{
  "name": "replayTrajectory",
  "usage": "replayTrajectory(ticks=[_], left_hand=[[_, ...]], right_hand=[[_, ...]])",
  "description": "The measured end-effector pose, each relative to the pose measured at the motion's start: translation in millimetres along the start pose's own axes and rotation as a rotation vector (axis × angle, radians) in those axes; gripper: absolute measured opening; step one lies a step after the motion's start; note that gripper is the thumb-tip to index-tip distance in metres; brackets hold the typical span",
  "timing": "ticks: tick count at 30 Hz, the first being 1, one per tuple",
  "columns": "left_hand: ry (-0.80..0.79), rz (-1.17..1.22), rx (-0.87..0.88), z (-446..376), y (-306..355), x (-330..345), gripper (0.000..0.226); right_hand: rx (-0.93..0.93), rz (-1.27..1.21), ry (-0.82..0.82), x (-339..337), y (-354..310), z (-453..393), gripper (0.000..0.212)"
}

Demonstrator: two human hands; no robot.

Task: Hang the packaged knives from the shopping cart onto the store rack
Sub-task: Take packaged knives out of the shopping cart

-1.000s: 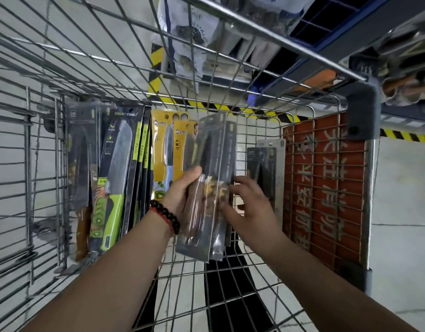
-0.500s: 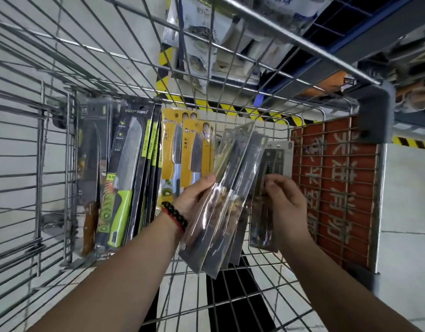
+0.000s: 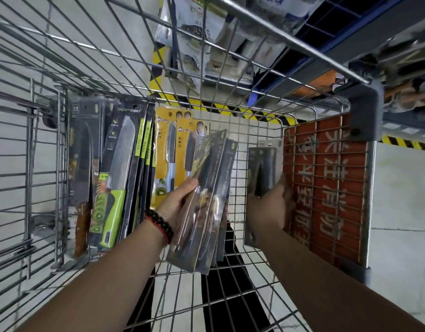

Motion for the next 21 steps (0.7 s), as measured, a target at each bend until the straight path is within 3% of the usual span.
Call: replayTrajectory(ticks=[2, 4, 10, 13, 16, 21], left_hand=[[0.002, -0.049, -0.011, 0.5, -2.5, -5.9, 0.123], [0.040, 0.005, -0.005, 1.4, -4.1, -10.2, 0.135], [0.064, 0.073, -0.026, 0.5, -5.4, -18.2, 0.137], [0.077, 0.024, -0.029, 0.8, -3.4, -23.9, 0.138], [0.064, 0.065, -0.009, 1.7, -2.0, -31.3, 0.129], [0.011, 0.121, -0.007, 1.8, 0.6, -40.2, 0.109]], right_hand=[[-0.020, -0.011, -0.005, -0.5, -6.6, -0.8, 0.077], [-0.114, 0.041, -0.037, -1.2, -14.7, 4.2, 0.059], [-0.384, 0.228, -0.258, 11.7, -9.1, 17.0, 0.062], [-0.261, 0.180, -0.361, 24.6, 0.8, 16.5, 0.088], [-0.194, 0.151, -0.301, 33.2, -1.3, 13.8, 0.107], [-0.074, -0.032, -0.327, 39.2, -3.2, 15.3, 0.085]])
Point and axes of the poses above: each hand's wrist, its own z-axis away from the middle knuckle, its own x-axis out of the palm, y = z × x, the point moved 4 cm from there along -z, towards the middle knuckle, and after that the axes turned 8 degrees about x, right-handed, at the moved point
